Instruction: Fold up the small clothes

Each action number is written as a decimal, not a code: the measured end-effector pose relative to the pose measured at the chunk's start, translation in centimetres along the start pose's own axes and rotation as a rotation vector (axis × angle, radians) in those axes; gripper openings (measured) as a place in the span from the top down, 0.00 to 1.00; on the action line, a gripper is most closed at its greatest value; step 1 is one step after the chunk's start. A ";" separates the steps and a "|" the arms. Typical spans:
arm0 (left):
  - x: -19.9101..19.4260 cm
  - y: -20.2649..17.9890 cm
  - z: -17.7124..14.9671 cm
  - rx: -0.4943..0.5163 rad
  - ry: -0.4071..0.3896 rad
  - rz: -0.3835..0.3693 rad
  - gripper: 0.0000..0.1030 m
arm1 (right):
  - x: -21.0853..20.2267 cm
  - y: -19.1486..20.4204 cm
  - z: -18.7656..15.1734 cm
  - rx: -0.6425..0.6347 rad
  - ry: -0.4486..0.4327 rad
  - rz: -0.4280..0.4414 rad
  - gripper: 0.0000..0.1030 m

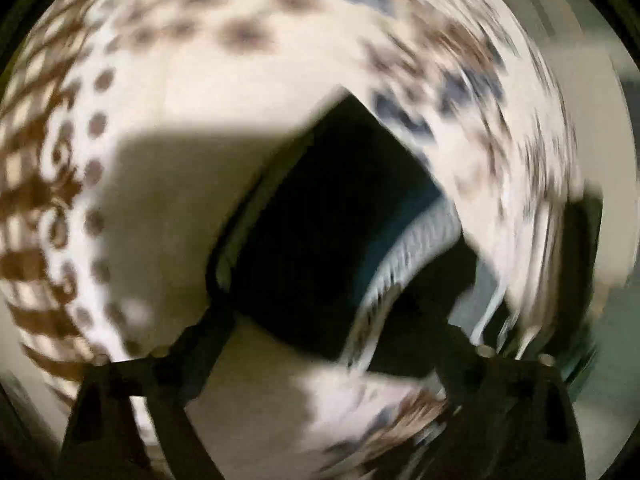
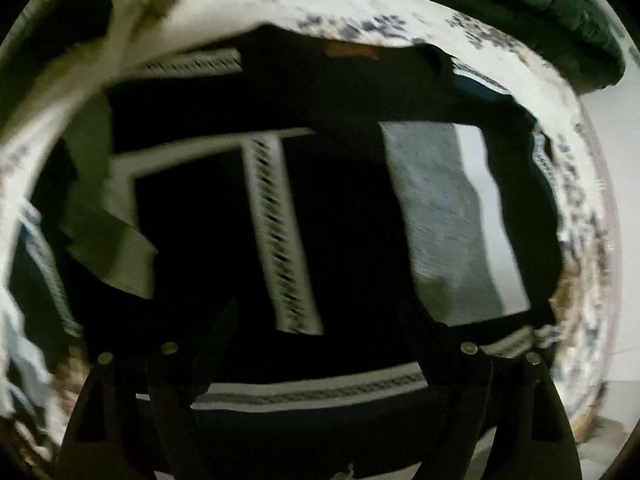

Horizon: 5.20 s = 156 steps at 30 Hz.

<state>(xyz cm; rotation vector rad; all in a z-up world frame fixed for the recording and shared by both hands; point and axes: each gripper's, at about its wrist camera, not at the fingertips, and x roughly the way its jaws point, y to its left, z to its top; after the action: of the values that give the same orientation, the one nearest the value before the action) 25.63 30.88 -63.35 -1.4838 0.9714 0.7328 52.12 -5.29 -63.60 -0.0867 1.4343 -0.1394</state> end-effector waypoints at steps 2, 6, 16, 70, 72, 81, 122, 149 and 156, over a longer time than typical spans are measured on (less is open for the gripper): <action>-0.3 -0.5 0.7 -0.014 -0.055 0.037 0.77 | 0.2 0.4 0.4 -0.042 -0.011 -0.066 0.18; -1.9 -3.8 1.1 0.110 -0.153 0.087 0.95 | 0.0 0.6 0.3 -0.066 -0.038 -0.097 0.18; -5.4 -17.2 -5.3 0.722 -0.339 0.168 0.95 | 0.6 -4.9 2.8 0.093 0.013 0.134 0.18; 5.3 -24.8 -27.9 1.001 -0.404 0.517 0.00 | 7.3 -34.8 10.1 0.251 0.167 0.484 0.92; 6.4 -26.0 -27.6 1.023 -0.390 0.510 0.00 | 8.5 -35.7 10.3 0.284 0.261 0.485 0.74; 6.0 -27.5 -30.0 1.035 -0.244 0.404 0.00 | 3.5 -32.7 14.5 0.116 0.102 0.531 0.47; 11.1 -22.8 -25.0 0.588 0.130 -0.062 0.73 | 10.8 -36.1 6.5 0.488 0.279 0.681 0.48; 9.8 -28.3 -30.7 1.181 -0.159 0.333 0.07 | 2.0 -34.3 5.3 0.235 0.116 0.279 0.02; 5.3 -28.0 -36.3 1.379 -0.167 0.296 0.07 | -1.1 -39.1 2.4 0.326 0.148 0.379 0.02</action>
<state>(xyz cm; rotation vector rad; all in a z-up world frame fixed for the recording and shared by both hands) 49.93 -5.89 -49.61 -0.0777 1.1778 0.2149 52.63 -43.88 -56.62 0.4692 1.5312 -0.0665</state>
